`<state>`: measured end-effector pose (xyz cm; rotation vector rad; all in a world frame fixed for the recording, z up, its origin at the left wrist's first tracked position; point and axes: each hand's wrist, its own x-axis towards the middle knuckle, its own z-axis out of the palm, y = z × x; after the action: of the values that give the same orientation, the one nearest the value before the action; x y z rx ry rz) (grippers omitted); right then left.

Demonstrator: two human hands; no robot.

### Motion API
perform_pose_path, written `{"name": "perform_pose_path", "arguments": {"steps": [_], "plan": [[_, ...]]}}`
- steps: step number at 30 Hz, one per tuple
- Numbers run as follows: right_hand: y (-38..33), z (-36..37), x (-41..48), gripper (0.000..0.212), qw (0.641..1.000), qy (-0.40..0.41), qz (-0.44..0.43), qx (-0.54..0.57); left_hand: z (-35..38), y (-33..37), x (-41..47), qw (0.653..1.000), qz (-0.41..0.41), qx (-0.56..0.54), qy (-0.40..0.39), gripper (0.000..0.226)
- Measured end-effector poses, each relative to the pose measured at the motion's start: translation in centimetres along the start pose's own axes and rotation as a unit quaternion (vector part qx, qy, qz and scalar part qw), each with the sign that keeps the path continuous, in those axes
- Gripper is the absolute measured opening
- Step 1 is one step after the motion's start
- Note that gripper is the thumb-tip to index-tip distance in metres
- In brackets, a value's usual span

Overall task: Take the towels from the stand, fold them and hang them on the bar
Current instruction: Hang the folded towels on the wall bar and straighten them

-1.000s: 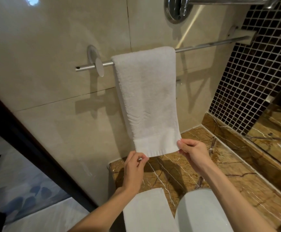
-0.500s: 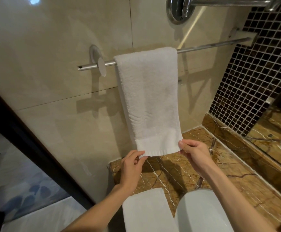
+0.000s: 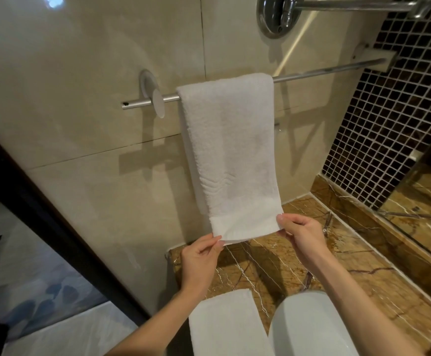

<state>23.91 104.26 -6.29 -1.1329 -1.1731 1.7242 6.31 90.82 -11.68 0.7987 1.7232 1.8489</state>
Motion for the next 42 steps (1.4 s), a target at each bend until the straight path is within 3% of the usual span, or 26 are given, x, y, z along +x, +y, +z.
{"name": "perform_pose_path", "arguments": {"steps": [7,15,20,25,37,42], "plan": [[0.4,0.4,0.3,0.012,0.997,0.000,-0.007,-0.071,-0.7,0.2,-0.6,1.000,-0.014,0.012,-0.017,0.030],[0.5,0.1,0.3,0.013,0.991,0.008,-0.022,-0.131,-0.5,0.3,-0.5,0.991,-0.127,-0.042,-0.017,0.029],[0.5,-0.2,0.0,0.012,0.986,0.006,-0.047,-0.157,0.4,1.1,0.8,0.987,-0.141,-0.041,0.067,0.029],[0.6,-0.3,-0.1,0.009,0.987,0.004,-0.049,-0.151,0.9,1.9,1.9,0.990,-0.110,0.019,0.083,0.019],[0.7,-0.4,0.2,0.009,0.990,0.027,-0.043,-0.135,0.3,0.6,2.1,0.990,-0.143,-0.013,-0.007,0.005],[0.9,0.1,0.5,0.007,0.985,0.041,-0.044,-0.161,0.0,0.1,2.5,0.985,-0.166,-0.014,-0.034,0.012]]}}
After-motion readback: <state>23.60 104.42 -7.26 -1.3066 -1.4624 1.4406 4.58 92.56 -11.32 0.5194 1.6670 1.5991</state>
